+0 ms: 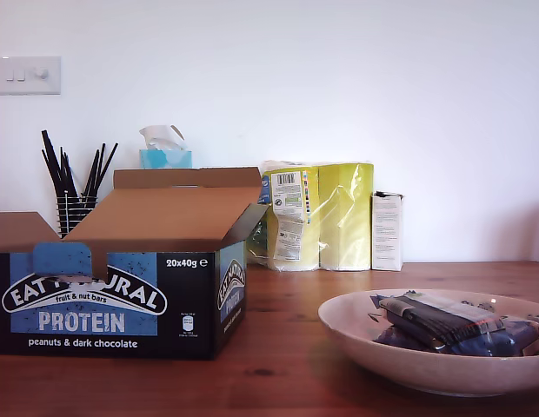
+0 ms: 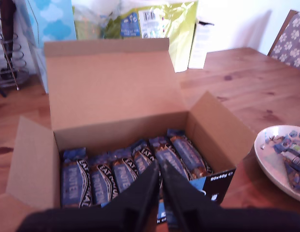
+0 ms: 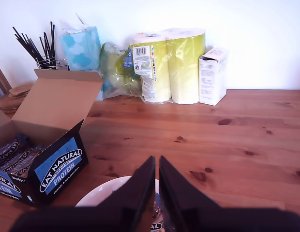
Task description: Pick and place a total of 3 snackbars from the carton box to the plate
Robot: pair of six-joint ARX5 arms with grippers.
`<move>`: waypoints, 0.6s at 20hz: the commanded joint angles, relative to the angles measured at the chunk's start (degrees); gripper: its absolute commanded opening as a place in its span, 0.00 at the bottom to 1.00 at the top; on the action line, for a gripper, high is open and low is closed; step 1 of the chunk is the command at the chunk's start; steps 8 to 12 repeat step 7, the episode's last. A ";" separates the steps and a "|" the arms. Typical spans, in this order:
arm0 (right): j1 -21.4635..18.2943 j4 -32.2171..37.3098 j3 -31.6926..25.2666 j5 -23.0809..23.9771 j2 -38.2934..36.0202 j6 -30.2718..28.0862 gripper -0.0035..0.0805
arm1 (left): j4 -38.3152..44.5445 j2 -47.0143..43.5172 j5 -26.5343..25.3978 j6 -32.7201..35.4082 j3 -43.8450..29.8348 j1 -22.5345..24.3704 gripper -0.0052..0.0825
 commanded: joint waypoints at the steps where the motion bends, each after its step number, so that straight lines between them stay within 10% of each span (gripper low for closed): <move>1: 0.20 0.46 -0.90 0.02 0.13 0.46 0.03 | -0.96 0.26 0.24 -0.33 -0.22 -0.20 0.04; 12: 0.20 0.46 -0.90 0.02 0.13 0.46 0.03 | -3.82 0.26 0.26 -0.33 -0.22 -0.20 0.04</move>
